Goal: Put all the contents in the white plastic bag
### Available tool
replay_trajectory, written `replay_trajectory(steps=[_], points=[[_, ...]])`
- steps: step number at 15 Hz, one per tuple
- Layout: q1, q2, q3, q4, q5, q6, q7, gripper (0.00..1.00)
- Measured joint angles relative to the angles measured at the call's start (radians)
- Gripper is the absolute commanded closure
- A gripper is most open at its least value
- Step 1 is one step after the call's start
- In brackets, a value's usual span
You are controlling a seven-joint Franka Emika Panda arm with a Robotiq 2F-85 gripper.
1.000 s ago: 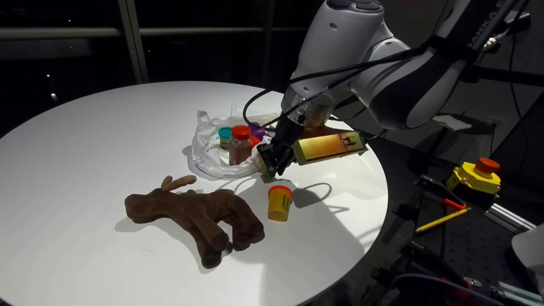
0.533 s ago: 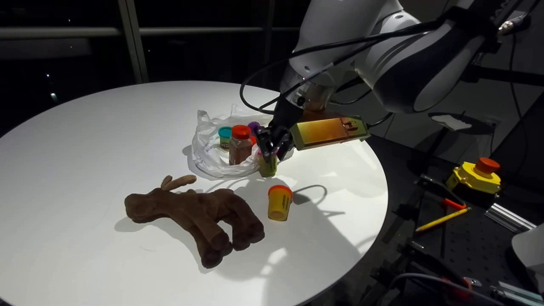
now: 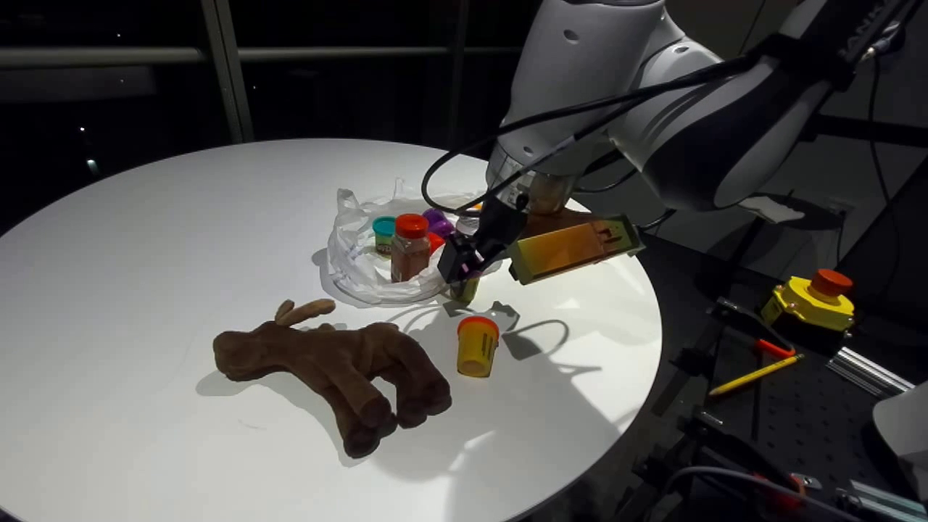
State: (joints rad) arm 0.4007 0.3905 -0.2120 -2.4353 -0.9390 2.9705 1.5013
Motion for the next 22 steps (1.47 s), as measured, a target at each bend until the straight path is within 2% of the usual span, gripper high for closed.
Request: replay_trajectory(steps=[6,7,8,9,14,15,22], points=[[0.006,0.0,-0.014,0.021,0.0,0.001,0.011,0.01],[0.009,0.001,-0.018,0.024,0.0,0.001,0.014,0.06],[0.012,0.002,-0.024,0.027,0.0,0.001,0.017,0.26],[0.013,0.004,-0.027,0.031,0.0,0.002,0.018,0.3],[0.013,0.024,-0.034,0.044,0.0,0.003,0.02,0.74],[0.013,0.026,-0.034,0.045,0.0,0.003,0.02,0.78],[0.012,0.016,-0.026,0.038,0.006,-0.016,0.019,0.78]])
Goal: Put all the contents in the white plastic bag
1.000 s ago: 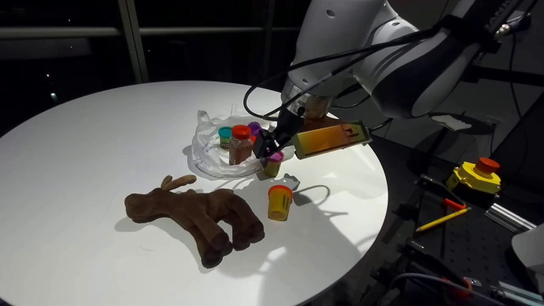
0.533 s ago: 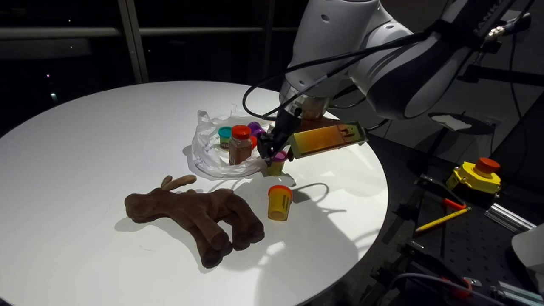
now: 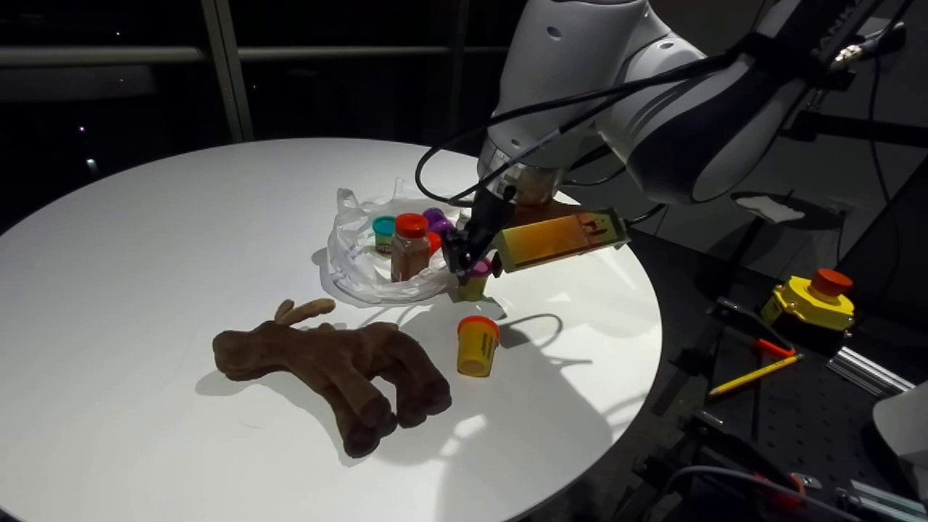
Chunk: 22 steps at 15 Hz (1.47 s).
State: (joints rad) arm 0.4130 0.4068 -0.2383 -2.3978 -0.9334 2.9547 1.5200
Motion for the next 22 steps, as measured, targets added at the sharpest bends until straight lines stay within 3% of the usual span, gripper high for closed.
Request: replay_trajectory(steps=[7,10,16,22], points=[[0.044,-0.206,0.043,-0.018,0.065,-0.281,-0.005,0.78],[-0.025,-0.301,0.133,0.007,0.082,-0.362,-0.005,0.78],[-0.168,-0.295,0.208,0.118,0.058,-0.35,-0.004,0.78],[-0.236,-0.092,0.202,0.234,0.129,-0.213,-0.067,0.78]])
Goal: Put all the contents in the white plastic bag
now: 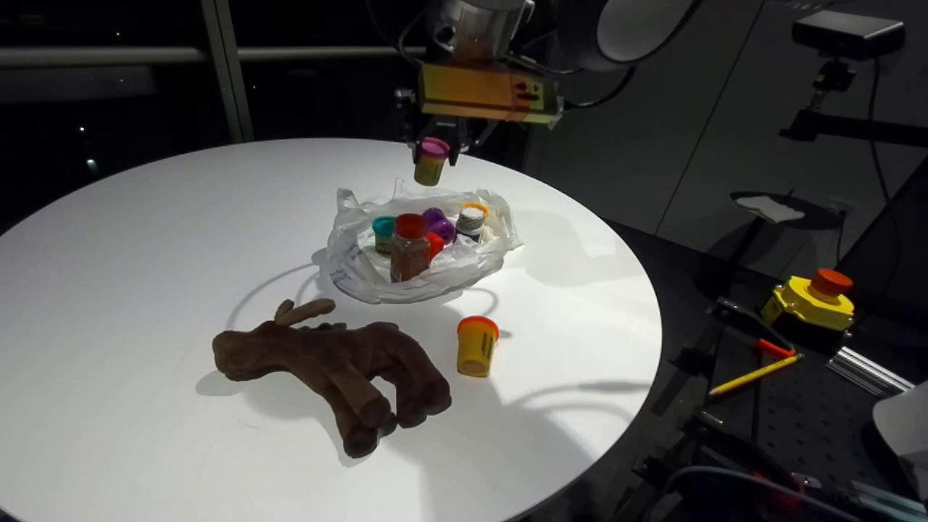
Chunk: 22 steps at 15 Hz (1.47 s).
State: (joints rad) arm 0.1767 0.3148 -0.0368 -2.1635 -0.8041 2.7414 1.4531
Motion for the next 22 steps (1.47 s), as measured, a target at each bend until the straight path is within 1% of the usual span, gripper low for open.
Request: replay_trajectory(steps=[2,6,9,10,11,12,14,15,16,19,22], points=[[-0.02,0.083,0.008,0.042,0.046,0.024,-0.045,0.78],[-0.044,0.225,0.019,0.138,0.075,0.037,-0.08,0.78],[-0.036,0.293,0.01,0.199,0.169,0.043,-0.155,0.78],[-0.032,0.305,0.006,0.219,0.206,0.043,-0.185,0.7],[-0.026,0.317,0.0,0.234,0.242,0.043,-0.212,0.29],[-0.018,0.325,-0.008,0.248,0.276,0.044,-0.237,0.28],[0.006,0.331,-0.032,0.263,0.332,0.048,-0.276,0.13],[0.02,0.33,-0.045,0.266,0.352,0.055,-0.29,0.04],[0.036,0.326,-0.06,0.267,0.364,0.062,-0.298,0.0],[0.095,0.286,-0.107,0.254,0.374,0.077,-0.299,0.0],[0.161,0.193,-0.136,0.187,0.374,0.077,-0.293,0.0]])
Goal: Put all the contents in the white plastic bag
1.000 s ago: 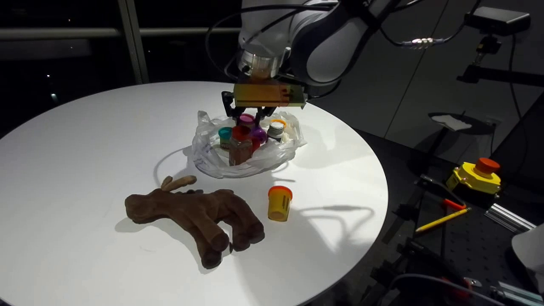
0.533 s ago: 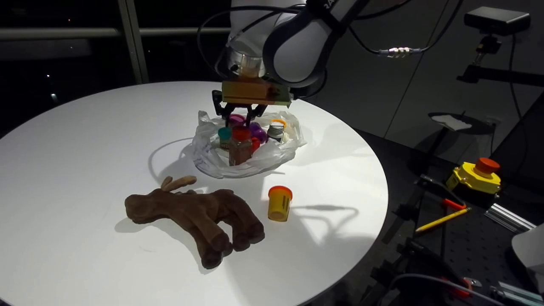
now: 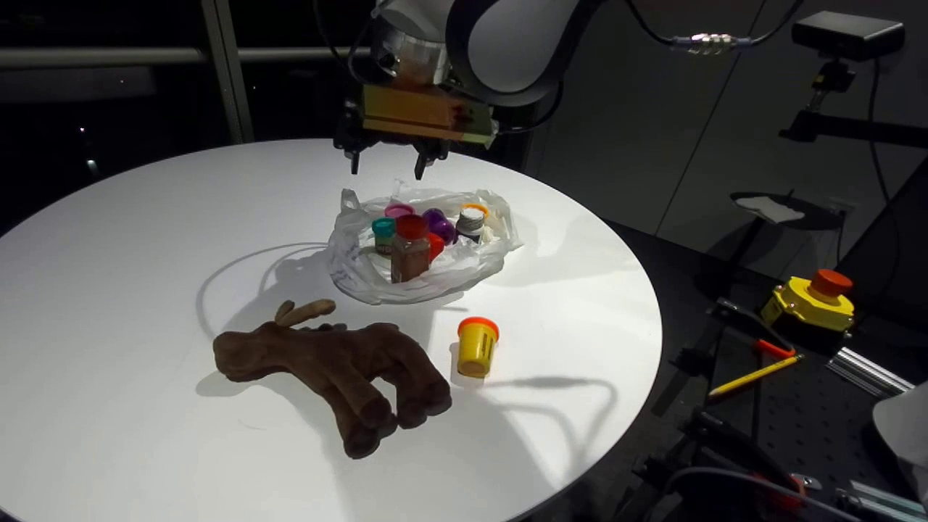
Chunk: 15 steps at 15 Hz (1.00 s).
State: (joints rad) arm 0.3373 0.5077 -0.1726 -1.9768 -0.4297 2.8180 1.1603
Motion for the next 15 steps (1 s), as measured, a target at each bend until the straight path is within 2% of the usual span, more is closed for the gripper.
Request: replay_trajectory(steps=[3,8,12,15], points=[[0.052,-0.138,0.021,-0.13,0.039,-0.047,0.026,0.0],[0.084,-0.364,0.134,-0.368,0.055,-0.163,0.183,0.0],[0.068,-0.467,0.258,-0.553,0.143,-0.159,0.247,0.0],[0.045,-0.475,0.318,-0.648,0.228,-0.095,0.252,0.0]])
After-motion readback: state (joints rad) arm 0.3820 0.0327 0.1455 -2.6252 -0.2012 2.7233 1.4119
